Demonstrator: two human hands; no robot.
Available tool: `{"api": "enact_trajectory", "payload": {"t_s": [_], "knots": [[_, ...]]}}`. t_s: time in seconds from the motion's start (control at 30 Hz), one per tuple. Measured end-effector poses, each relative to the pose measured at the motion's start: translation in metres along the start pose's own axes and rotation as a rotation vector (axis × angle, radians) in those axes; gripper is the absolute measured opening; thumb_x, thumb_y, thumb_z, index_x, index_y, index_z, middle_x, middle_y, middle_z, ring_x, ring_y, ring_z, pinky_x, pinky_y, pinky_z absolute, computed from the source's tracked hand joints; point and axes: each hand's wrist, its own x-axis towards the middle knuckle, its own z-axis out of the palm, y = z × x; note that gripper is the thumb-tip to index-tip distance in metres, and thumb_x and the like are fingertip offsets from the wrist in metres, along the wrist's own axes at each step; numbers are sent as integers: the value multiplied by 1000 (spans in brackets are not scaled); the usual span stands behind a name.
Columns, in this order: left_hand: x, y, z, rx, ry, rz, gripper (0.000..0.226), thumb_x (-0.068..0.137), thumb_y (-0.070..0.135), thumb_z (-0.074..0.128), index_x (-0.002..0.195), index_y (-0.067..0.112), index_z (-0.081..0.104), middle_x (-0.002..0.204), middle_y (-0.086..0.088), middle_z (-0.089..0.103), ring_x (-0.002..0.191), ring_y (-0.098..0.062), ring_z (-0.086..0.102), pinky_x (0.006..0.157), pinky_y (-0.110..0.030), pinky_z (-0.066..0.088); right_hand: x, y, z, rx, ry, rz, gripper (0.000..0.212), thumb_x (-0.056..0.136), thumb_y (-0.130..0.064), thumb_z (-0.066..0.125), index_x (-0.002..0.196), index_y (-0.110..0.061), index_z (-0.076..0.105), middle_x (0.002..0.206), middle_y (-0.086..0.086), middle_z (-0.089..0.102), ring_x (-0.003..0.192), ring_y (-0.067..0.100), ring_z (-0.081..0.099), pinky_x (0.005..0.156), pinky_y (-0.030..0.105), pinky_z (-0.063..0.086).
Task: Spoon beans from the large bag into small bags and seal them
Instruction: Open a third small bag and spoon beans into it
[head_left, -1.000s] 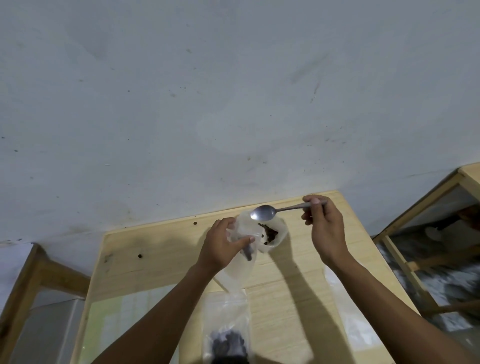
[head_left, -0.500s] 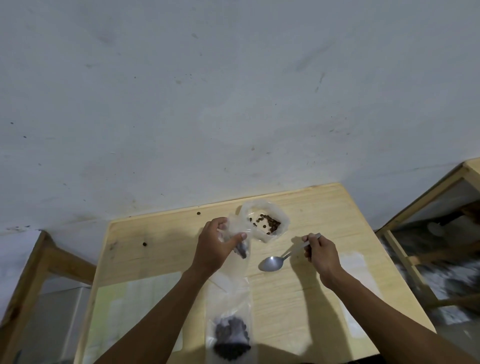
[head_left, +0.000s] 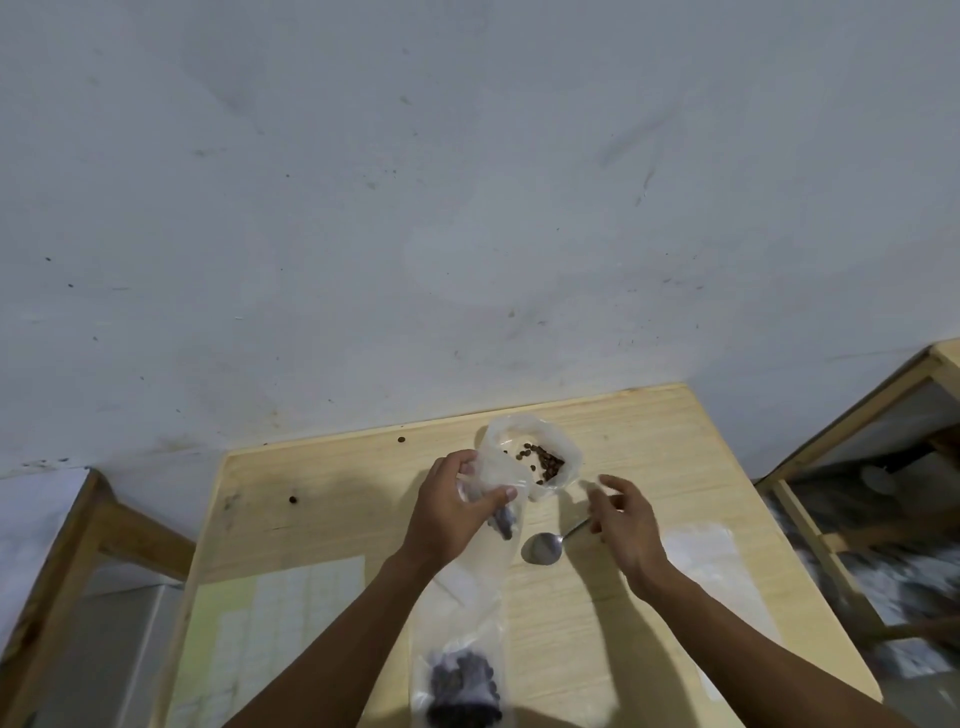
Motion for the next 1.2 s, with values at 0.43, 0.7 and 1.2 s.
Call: {"api": "enact_trajectory", "payload": {"t_s": [0.43,0.7,1.2], "knots": [[2,19,-6,-165,-11,-18,12,95,31,63,106,30,58,102,4,66,94,-15,63,72,-14,50,-29,-58,20,0,-374,-257,19,99,-18,54,97,-18,72,84,4,70,75,11,59,64,21,49],[1,34,-15,-327,-90,-77,14,94,24,65,94,11,64,90,-9,72,81,-23,71,74,-39,59,-21,-69,22,94,-301,-294,20,95,-18,62,88,1,64,72,7,64,62,5,57,58,17,46],[-3,38,-16,-386,-123,-120,12,92,25,67,92,13,67,94,-8,73,87,-23,71,67,-29,59,-18,-88,19,-77,-354,-352,13,84,-21,76,78,-9,74,79,8,74,67,14,65,66,31,53]]}}
